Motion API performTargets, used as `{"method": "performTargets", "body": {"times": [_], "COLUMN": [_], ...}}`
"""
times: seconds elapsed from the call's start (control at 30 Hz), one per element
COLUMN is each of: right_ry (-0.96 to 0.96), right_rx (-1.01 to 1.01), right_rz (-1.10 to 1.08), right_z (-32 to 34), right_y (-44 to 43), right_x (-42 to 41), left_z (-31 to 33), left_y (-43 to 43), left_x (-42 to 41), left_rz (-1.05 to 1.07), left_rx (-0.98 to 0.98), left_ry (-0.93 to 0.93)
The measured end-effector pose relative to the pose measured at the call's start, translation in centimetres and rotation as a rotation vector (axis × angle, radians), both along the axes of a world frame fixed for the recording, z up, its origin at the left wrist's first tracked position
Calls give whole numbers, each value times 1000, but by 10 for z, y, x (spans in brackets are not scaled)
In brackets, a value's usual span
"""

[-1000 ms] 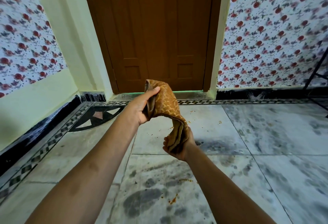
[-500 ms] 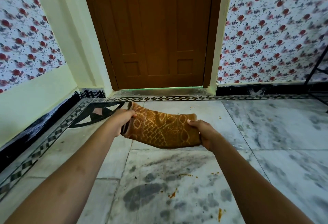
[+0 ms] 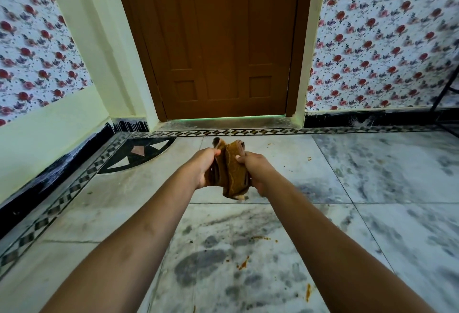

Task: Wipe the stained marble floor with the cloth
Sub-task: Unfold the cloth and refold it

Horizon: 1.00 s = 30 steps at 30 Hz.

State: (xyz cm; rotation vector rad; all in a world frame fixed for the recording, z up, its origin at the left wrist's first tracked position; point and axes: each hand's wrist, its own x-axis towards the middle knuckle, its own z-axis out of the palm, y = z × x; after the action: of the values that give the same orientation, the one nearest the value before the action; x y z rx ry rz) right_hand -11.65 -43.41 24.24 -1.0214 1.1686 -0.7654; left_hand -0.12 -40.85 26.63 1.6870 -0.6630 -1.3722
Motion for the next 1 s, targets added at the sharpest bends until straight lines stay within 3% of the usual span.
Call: {"method": "performTargets", "body": {"times": [0.17, 0.27, 0.47, 0.63, 0.7, 0.8, 0.87, 0.93, 1.0], "right_ry": [16, 44, -350, -422, -355, -82, 15, -23, -200], "right_rx": [117, 108, 159, 143, 114, 17, 58, 205, 295], "right_rz": [-277, -233, -47, 15, 27, -145, -199, -55, 56], "right_z": [1, 5, 23, 25, 23, 11, -3, -14, -20], "right_y": [-7, -6, 10, 4, 0, -6, -9, -6, -3], "right_x": [4, 4, 2, 1, -2, -11, -21, -26, -25], "left_z": [0, 2, -4, -13, -15, -15, -13, -9, -4], "left_y": [0, -1, -6, -9, -6, -5, -5, -7, -5], "left_x": [-11, -16, -17, 1, 8, 17, 22, 24, 21], "left_rz": [63, 33, -126, -199, -109, -1, 29, 36, -2], "left_rx": [-15, -23, -95, -159, -145, -126, -150, -189, -209], "left_ry": [-31, -61, -59, -140, -49, 113, 183, 252, 292]}}
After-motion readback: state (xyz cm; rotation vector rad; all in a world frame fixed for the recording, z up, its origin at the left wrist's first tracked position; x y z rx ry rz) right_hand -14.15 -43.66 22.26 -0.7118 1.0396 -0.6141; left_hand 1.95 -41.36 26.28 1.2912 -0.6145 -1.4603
